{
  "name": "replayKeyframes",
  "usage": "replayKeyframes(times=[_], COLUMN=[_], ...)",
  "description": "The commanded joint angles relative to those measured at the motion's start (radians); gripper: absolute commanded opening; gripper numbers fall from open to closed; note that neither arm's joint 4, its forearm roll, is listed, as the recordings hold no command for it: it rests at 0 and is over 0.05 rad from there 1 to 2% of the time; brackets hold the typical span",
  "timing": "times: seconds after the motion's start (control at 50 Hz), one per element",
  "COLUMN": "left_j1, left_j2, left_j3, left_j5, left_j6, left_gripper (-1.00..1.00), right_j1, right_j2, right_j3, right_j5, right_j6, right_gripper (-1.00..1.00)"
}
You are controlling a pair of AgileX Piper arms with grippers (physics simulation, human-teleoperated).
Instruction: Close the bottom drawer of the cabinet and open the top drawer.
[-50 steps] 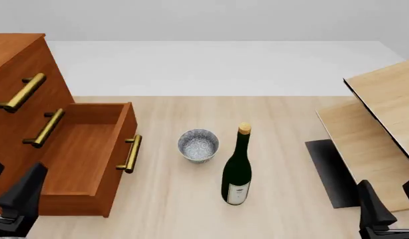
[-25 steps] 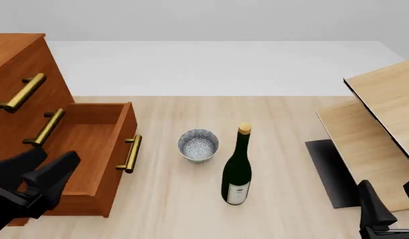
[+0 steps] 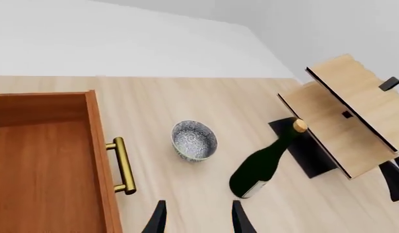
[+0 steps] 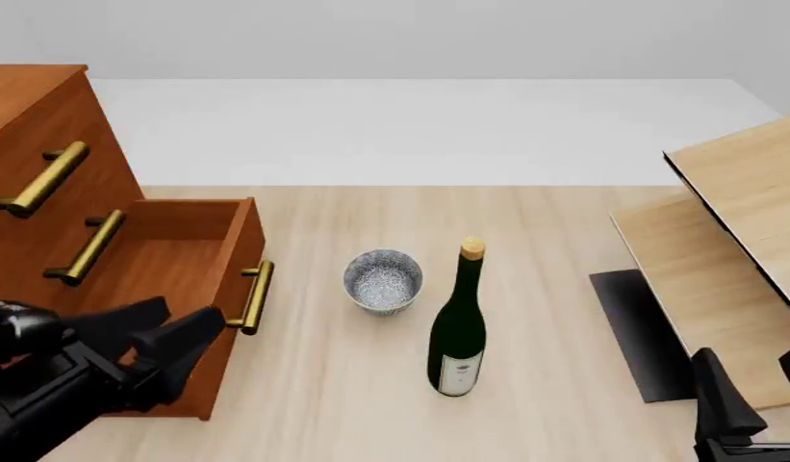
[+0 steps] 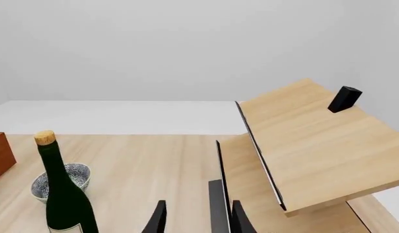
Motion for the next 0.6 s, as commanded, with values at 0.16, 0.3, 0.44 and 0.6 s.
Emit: replayKeyframes(times=[0.16,0.3,0.44,0.6], left_j1=[-0.065,-0.062,-0.036,-0.022], left_j2=[0.142,0.194,0.26,0.352], left_j3=[0.078,0.106,0.15,0.201], left_j5=[-0.13,-0.168,-0.228,-0.335], left_j6=[-0.042,-0.043,-0.038,-0.057], left_gripper=[1.0,1.0,1.0,1.0], right_j1=[0.0,0.0,0.0,0.001], right_j2=[0.0,0.0,0.0,0.001], right_j3=[0.0,0.0,0.0,0.0], right_j5=[0.0,0.0,0.001,0.0], right_j6=[0.001,0.001,0.001,0.002], right_gripper=[1.0,1.0,1.0,1.0])
